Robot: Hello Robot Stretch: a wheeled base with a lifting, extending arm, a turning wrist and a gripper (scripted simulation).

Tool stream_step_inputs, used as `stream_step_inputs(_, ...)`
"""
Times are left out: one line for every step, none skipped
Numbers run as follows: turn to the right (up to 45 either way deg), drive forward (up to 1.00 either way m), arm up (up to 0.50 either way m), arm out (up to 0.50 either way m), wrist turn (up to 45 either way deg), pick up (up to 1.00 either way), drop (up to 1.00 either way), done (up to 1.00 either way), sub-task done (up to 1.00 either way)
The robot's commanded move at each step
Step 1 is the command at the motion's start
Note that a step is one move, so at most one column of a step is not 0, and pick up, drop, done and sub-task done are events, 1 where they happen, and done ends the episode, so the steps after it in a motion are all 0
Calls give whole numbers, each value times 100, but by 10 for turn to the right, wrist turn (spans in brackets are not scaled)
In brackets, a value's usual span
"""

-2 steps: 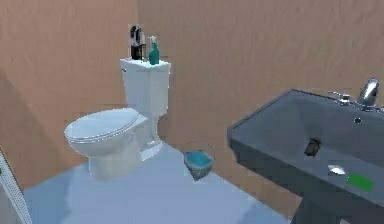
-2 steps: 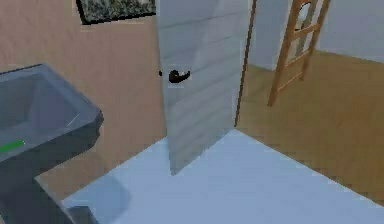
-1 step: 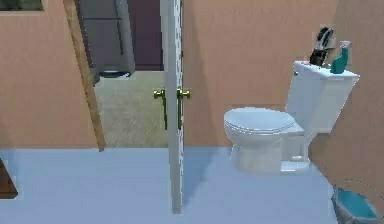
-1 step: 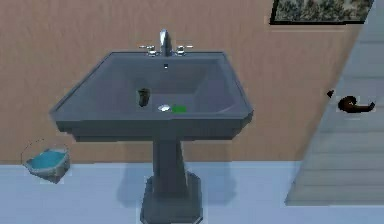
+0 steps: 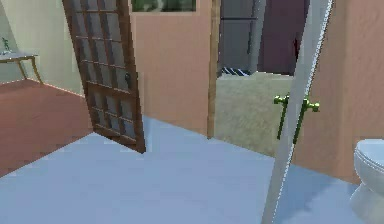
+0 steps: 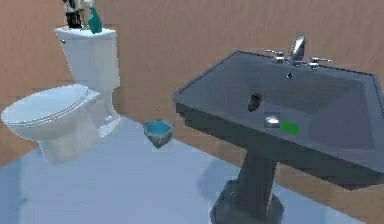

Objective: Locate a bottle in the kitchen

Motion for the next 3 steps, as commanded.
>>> stream_step_inputs(0, 100, 0, 0, 0, 0, 0, 0, 0)
stream_step_inputs(0, 40, 0, 0, 0, 0, 0, 0, 0)
stream_step_inputs(300, 0, 0, 0, 0, 0, 0, 0, 0)
